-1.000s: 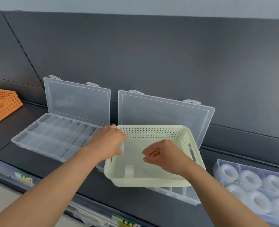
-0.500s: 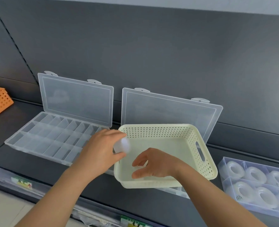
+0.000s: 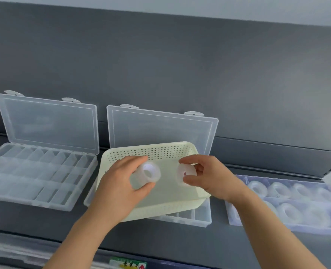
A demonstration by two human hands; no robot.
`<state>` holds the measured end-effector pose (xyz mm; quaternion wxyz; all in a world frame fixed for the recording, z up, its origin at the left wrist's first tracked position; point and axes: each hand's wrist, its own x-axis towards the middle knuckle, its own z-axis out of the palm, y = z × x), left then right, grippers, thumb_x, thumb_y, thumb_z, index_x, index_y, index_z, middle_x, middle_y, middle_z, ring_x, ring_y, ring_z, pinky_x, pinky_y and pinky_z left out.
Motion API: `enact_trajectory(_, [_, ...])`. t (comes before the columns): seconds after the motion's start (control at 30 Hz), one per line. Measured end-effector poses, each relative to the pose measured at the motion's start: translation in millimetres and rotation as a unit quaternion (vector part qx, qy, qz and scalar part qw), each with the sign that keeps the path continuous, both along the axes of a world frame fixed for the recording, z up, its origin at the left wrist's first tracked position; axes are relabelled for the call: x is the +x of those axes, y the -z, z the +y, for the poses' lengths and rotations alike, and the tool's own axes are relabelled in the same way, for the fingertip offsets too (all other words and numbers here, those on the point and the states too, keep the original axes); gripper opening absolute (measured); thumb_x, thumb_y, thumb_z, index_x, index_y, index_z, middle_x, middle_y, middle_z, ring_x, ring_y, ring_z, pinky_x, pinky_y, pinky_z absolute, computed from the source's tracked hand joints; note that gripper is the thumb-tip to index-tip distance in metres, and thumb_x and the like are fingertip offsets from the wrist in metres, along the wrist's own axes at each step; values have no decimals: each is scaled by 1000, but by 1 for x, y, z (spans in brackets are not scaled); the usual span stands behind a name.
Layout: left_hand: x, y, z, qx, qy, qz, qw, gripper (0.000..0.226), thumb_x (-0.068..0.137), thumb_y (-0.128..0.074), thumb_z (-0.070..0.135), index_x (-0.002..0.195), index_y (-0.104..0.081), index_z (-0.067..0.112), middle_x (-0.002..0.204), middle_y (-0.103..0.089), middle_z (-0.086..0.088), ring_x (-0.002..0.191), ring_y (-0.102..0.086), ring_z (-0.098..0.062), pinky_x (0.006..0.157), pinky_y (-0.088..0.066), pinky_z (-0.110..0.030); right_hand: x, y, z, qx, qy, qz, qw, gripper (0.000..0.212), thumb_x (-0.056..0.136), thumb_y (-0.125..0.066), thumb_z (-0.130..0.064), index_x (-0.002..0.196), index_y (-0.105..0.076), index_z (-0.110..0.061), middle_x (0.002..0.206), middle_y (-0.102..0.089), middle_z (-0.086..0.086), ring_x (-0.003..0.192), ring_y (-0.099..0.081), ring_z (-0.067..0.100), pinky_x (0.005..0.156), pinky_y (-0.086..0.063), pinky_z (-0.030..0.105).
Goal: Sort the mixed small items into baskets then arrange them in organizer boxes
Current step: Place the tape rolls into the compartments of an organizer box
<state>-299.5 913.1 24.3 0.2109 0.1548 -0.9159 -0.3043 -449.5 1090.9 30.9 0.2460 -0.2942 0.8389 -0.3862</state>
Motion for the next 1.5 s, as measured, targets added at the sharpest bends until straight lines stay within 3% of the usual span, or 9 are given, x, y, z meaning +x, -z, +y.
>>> enact_trajectory(0.27, [-77, 7, 136, 49, 115, 17, 992, 50, 70, -79, 19, 115, -60, 30, 110, -52, 25, 102, -52, 5, 85, -37, -2, -44, -10, 160, -76, 170, 27, 982, 33, 87, -57, -5, 104, -68, -31, 88, -73, -5, 65, -65, 3, 58, -45, 15])
enact_trajectory(0.43, [-138, 21, 256, 83, 189, -3, 979, 48, 70, -78, 19, 112, -58, 32, 111, -50, 22, 98, -52, 2, 83, -39, -8, -83, 1, 289, -99, 294, 50, 949, 27, 88, -61, -9, 102, -67, -31, 88, -74, 2, 80, -66, 30, 69, -48, 28])
enact_trajectory(0.53, [-169, 33, 313, 96, 212, -30, 972, 48, 74, -74, 20, 118, -56, 29, 115, -46, 16, 99, -52, -4, 84, -40, -12, -95, 7, 343, -98, 328, 60, 938, 26, 89, -60, -9, 109, -68, -25, 92, -74, 3, 62, -61, 7, 59, -43, 12])
enact_trajectory(0.63, [-199, 45, 356, 93, 229, -66, 967, 45, 74, -76, 23, 116, -58, 27, 116, -46, 12, 100, -53, -10, 89, -43, -24, -103, 11, 378, -119, 352, 51, 927, 26, 89, -59, -6, 107, -67, -23, 97, -72, -5, 81, -65, 0, 61, -43, 5])
enact_trajectory(0.87, [-241, 72, 410, 42, 241, -156, 957, 55, 74, -76, 35, 124, -57, 22, 120, -51, 3, 107, -49, -18, 89, -42, -29, -118, 22, 415, -102, 367, 78, 921, 24, 87, -62, -8, 104, -69, -24, 93, -69, -12, 84, -62, 7, 63, -42, 6])
enact_trajectory(1.03, [-251, 79, 418, 18, 240, -207, 948, 41, 73, -75, 36, 106, -59, 17, 115, -52, -1, 100, -49, -20, 81, -43, -30, -128, 29, 418, -114, 361, 64, 923, 21, 86, -64, -13, 102, -70, -26, 87, -69, -11, 77, -59, 2, 62, -42, 5])
enact_trajectory(1.2, [-248, 77, 408, 16, 245, -193, 950, 57, 79, -72, 35, 131, -51, 22, 127, -47, 3, 115, -43, -17, 96, -37, -28, -137, 41, 412, -108, 338, 46, 934, 20, 86, -66, -13, 102, -72, -23, 87, -71, 1, 68, -57, 7, 58, -41, 6])
enact_trajectory(1.37, [-230, 78, 378, -46, 204, -150, 966, 50, 84, -66, 37, 130, -53, 22, 134, -46, 9, 121, -39, -15, 100, -31, -25, -138, 59, 396, -45, 279, 64, 957, 15, 88, -64, -15, 99, -74, -16, 81, -68, -6, 56, -55, -5, 51, -38, 8])
enact_trajectory(1.5, [-217, 85, 362, -69, 177, -149, 970, 54, 82, -66, 46, 130, -53, 24, 129, -49, 10, 124, -38, -15, 102, -35, -28, -135, 70, 382, 30, 239, 106, 965, 16, 89, -61, -15, 99, -73, -18, 94, -69, -1, 83, -63, 14, 75, -51, 27])
